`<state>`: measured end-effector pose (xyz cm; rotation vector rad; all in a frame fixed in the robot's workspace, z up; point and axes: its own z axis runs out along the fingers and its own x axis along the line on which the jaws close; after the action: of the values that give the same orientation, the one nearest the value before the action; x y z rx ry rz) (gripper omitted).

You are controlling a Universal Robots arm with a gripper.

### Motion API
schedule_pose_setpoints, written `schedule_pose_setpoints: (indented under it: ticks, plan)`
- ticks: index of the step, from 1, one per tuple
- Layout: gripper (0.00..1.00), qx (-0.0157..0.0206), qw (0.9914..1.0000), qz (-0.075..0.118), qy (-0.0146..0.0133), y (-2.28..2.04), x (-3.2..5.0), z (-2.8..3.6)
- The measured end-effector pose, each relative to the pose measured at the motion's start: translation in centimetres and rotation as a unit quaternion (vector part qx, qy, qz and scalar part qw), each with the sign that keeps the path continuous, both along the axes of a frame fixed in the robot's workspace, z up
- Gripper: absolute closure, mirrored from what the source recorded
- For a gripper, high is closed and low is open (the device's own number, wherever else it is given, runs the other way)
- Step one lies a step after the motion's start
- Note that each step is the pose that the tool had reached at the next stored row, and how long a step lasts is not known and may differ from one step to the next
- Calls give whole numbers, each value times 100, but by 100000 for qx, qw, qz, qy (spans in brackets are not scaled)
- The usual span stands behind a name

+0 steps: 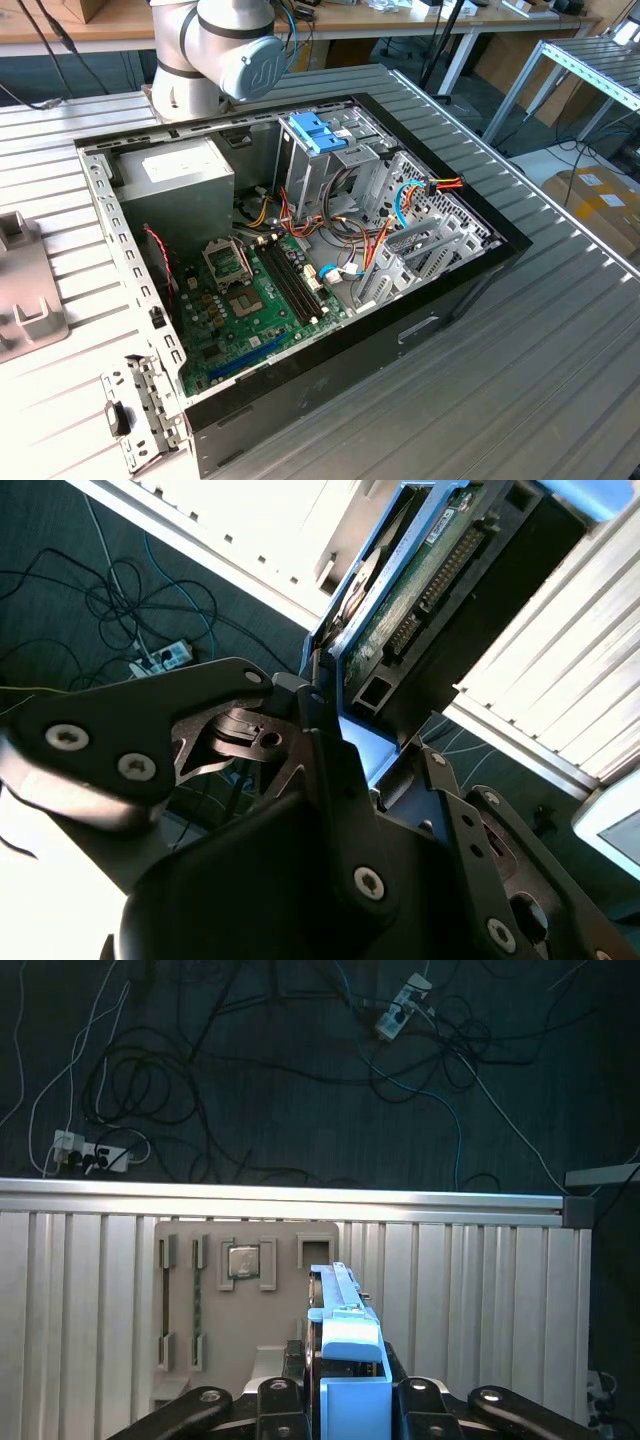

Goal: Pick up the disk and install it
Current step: 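Pick up the disk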

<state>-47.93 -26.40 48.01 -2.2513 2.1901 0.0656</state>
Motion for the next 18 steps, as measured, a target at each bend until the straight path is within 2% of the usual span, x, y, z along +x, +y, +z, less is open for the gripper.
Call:
schedule_pose_setpoints:
  ticks: [3,18]
  plan:
    - [63,-1,100000,1,-3,0,0,30]
    - [63,-2,100000,1,1,-20,33,34]
